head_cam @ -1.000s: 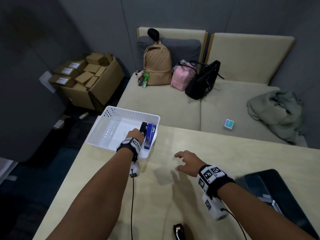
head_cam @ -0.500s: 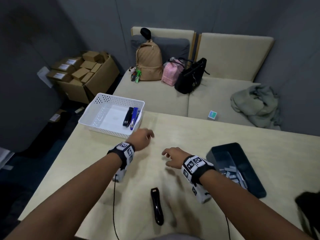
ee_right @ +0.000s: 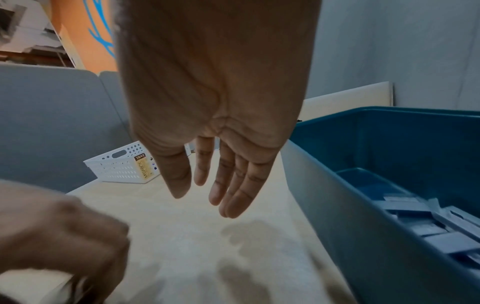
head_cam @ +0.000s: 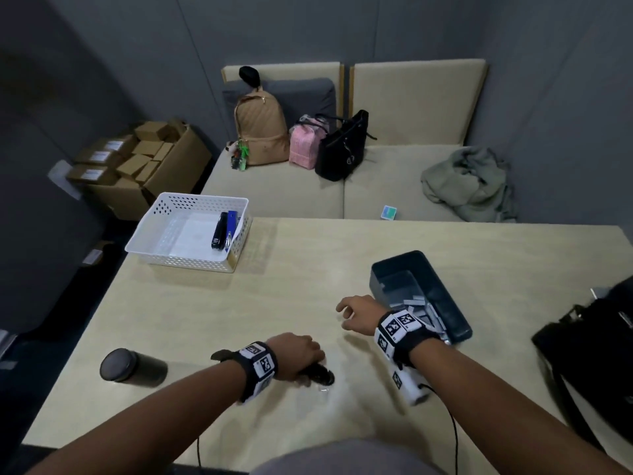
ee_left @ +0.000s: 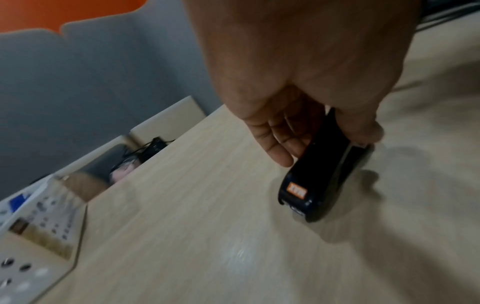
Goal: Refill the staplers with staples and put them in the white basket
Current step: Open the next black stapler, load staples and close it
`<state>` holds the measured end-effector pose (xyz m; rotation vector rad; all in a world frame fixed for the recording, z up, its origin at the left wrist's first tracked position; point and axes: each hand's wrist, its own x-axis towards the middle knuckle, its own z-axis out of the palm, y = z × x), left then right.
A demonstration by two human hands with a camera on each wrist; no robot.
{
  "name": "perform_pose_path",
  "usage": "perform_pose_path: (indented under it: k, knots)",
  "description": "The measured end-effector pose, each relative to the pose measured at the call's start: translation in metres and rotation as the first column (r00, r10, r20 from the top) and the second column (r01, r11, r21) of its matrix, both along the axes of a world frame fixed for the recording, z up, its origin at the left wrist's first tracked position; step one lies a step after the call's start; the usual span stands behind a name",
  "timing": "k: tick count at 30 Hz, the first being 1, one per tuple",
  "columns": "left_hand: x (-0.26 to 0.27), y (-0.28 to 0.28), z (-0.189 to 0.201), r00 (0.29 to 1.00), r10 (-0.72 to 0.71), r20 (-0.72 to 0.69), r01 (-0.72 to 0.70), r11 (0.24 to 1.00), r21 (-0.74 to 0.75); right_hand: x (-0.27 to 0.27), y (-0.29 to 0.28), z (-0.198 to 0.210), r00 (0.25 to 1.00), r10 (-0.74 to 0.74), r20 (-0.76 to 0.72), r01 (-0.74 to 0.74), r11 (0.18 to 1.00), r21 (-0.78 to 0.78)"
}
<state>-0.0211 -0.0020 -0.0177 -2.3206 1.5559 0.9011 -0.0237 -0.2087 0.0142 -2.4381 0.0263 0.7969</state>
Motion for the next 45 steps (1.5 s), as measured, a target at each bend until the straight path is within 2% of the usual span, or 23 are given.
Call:
perform_pose_path:
  k: [3,7,12,16,18,21,23,26,30,32,34,38,40,43,45]
  knots:
    - [0.003,-0.022,0.008,0.991,0.122,0.053,-0.118,0.990,-0.081,-0.014,-0.003,-0.006,1.000,0.007,-0.027,-0.008,1.000,-0.027]
    - [0.005,-0.048,0.014,0.975,0.224,-0.001,-0.222,0.963,-0.155,-0.033,-0.005,-0.018,0.998,-0.032,-0.047,0.030,0.999,-0.044]
    - [0.003,-0.062,0.014,0.980,0.198,0.000,-0.190,0.938,-0.291,-0.059,-0.003,-0.041,0.979,-0.196,-0.059,0.196,0.981,0.000]
    - [0.002,-0.059,0.017,0.962,0.274,0.004,-0.257,0.906,-0.337,-0.071,0.003,-0.056,0.990,-0.135,-0.051,0.133,0.990,-0.036]
    - [0.005,-0.050,0.019,0.925,0.377,-0.053,-0.368,0.851,-0.374,-0.076,0.006,-0.061,0.997,-0.076,-0.026,0.074,0.994,-0.086]
    - [0.016,-0.027,0.018,0.794,0.576,-0.193,-0.596,0.674,-0.437,-0.075,0.005,-0.060,1.000,-0.003,-0.008,0.001,0.987,-0.162]
    - [0.021,-0.007,0.011,0.740,0.632,-0.232,-0.664,0.627,-0.407,-0.071,0.002,-0.060,0.999,0.014,-0.035,-0.021,0.976,-0.216]
    - [0.023,0.021,-0.007,0.749,0.643,-0.162,-0.659,0.695,-0.288,-0.065,-0.001,-0.061,0.998,0.043,-0.039,-0.052,0.956,-0.290]
    - [0.016,0.036,-0.023,0.832,0.552,-0.054,-0.554,0.821,-0.136,-0.060,0.001,-0.060,0.996,0.077,-0.039,-0.087,0.920,-0.383]
    - [0.009,0.035,-0.027,0.885,0.466,0.010,-0.452,0.863,-0.228,-0.060,0.003,-0.059,0.996,0.076,-0.045,-0.087,0.917,-0.390]
    - [0.001,0.024,-0.027,0.915,0.403,0.020,-0.377,0.871,-0.315,-0.058,0.002,-0.058,0.998,0.052,-0.048,-0.066,0.921,-0.384]
    - [-0.017,-0.015,-0.025,0.967,0.255,-0.003,-0.243,0.917,-0.317,-0.052,-0.002,-0.050,0.996,-0.053,-0.068,0.029,0.952,-0.305]
    - [-0.024,-0.035,-0.023,0.966,0.259,0.001,-0.247,0.923,-0.295,-0.049,-0.004,-0.044,0.988,-0.147,-0.040,0.132,0.959,-0.249]
    - [-0.028,-0.053,-0.021,0.938,0.347,-0.006,-0.337,0.906,-0.255,-0.047,-0.007,-0.037,0.955,-0.293,0.039,0.296,0.946,-0.135]
    - [-0.027,-0.057,-0.021,0.903,0.425,-0.070,-0.428,0.870,-0.246,-0.049,-0.010,-0.032,0.952,-0.307,-0.011,0.305,0.949,-0.077]
